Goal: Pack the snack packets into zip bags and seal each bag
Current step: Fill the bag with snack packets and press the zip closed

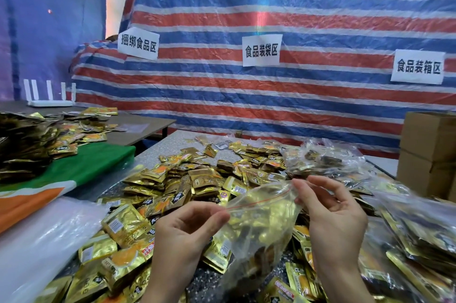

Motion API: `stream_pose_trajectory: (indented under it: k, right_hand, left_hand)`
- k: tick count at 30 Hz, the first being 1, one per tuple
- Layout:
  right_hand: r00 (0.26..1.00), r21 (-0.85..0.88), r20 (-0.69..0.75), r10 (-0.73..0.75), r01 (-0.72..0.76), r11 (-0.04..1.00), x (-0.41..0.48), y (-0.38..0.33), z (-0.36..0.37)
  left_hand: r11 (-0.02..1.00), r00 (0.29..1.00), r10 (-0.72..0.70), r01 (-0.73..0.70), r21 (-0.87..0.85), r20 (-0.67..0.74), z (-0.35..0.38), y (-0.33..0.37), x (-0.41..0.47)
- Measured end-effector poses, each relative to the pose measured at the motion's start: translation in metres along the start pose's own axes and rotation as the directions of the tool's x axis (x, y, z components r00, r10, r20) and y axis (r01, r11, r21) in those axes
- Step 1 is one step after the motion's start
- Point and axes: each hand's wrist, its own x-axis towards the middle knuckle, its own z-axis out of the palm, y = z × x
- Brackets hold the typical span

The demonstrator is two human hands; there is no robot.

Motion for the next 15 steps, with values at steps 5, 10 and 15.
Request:
stream_pose_trajectory:
  k: [5, 10, 15]
  right_hand:
    - [0.997, 0.040, -0.047, 0.058, -0.056, 0.998, 0.003, 0.002, -0.001]
    - [0.998, -0.109, -0.056, 0.020, -0.026, 0.994, 0.001, -0.002, -0.002]
    - [0.893, -0.535, 0.256, -0.371, 0.451, 0.715, -0.019, -0.017, 0.007]
  left_hand:
    - [0.995, 0.999, 0.039, -0.042, 0.093, 0.033, -0.002, -0.007, -0.001]
    - [0.973, 0.990, 0.140, -0.137, 0.187, -0.007, -0.001, -0.011, -0.001]
    - [0.963, 0.977, 0.213, -0.214, 0.162, 0.023, 0.004, -0.004, -0.003]
